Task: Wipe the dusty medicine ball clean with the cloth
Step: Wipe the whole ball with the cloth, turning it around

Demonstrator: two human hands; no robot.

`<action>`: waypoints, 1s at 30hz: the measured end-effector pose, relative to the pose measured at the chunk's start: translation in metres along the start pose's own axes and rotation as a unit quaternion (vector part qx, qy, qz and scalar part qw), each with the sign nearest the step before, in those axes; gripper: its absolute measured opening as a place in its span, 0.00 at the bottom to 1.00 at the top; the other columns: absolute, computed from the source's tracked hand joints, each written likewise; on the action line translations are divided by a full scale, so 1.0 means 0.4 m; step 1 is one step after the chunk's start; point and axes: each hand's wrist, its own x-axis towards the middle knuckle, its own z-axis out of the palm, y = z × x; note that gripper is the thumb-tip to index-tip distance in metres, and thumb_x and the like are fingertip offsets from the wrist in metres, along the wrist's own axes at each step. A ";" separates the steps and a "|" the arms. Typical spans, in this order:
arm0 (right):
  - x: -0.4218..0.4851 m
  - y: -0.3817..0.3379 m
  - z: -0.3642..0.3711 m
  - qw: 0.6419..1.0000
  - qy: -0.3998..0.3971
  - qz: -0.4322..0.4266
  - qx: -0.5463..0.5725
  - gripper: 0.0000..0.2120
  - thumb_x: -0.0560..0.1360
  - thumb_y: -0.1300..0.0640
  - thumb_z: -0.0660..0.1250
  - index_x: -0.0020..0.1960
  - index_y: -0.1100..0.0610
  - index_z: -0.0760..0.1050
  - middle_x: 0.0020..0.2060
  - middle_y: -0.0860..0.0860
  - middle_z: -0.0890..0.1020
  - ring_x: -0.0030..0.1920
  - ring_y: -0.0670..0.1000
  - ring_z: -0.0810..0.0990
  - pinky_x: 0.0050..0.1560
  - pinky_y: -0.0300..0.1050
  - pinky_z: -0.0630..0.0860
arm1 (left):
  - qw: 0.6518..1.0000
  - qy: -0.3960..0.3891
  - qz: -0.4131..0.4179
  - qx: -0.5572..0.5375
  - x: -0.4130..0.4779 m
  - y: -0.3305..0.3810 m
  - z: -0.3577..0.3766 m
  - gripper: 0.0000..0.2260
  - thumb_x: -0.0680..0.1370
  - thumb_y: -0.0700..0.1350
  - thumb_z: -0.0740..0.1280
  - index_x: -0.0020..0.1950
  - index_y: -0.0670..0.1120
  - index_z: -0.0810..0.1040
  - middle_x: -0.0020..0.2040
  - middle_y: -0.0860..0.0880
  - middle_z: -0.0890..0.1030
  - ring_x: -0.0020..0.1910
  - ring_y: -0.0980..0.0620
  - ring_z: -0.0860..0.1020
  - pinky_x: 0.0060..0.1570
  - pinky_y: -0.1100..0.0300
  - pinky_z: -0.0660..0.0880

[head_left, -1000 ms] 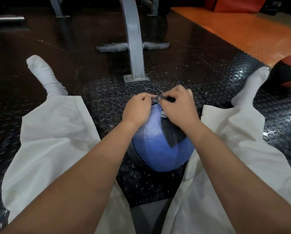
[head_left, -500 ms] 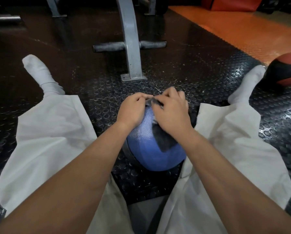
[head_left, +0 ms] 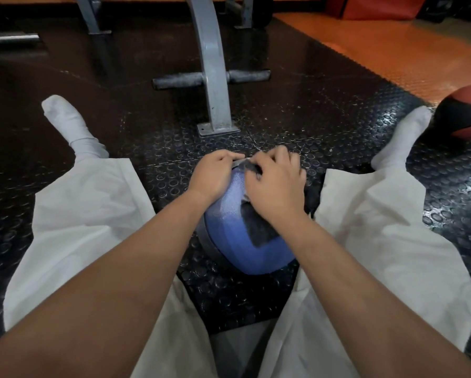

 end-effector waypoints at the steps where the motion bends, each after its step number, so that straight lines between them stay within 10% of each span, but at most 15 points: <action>1: 0.035 0.001 0.004 0.999 -0.042 0.021 0.001 0.11 0.77 0.51 0.60 0.55 0.51 0.77 0.55 0.51 0.72 0.58 0.55 0.67 0.57 0.51 0.62 | 1.000 0.016 -0.006 0.001 -0.004 -0.002 0.000 0.15 0.81 0.39 0.56 0.48 0.51 0.81 0.54 0.51 0.82 0.54 0.55 0.78 0.58 0.59 0.73; 10: -0.181 0.027 0.053 0.992 0.093 -0.075 0.042 0.13 0.71 0.53 0.60 0.55 0.49 0.75 0.53 0.53 0.72 0.53 0.56 0.69 0.54 0.53 0.65 | 0.996 0.073 -0.048 -0.003 0.011 -0.017 -0.019 0.14 0.81 0.41 0.57 0.46 0.52 0.81 0.49 0.56 0.80 0.51 0.57 0.77 0.53 0.63 0.70; 22: 0.092 0.021 0.013 0.994 -0.077 0.076 0.022 0.14 0.80 0.51 0.56 0.61 0.51 0.76 0.60 0.53 0.72 0.62 0.57 0.67 0.62 0.53 0.62 | 0.992 0.100 -0.073 0.015 -0.028 0.006 0.009 0.11 0.80 0.47 0.59 0.39 0.46 0.73 0.40 0.53 0.76 0.40 0.55 0.72 0.41 0.57 0.69; 30: -0.125 0.065 0.019 0.990 0.036 -0.135 -0.005 0.16 0.71 0.52 0.58 0.56 0.51 0.77 0.51 0.53 0.73 0.52 0.55 0.68 0.51 0.51 0.63 | 0.993 0.100 -0.065 -0.001 -0.046 0.001 0.000 0.12 0.80 0.47 0.61 0.37 0.47 0.67 0.35 0.52 0.71 0.33 0.55 0.68 0.36 0.59 0.65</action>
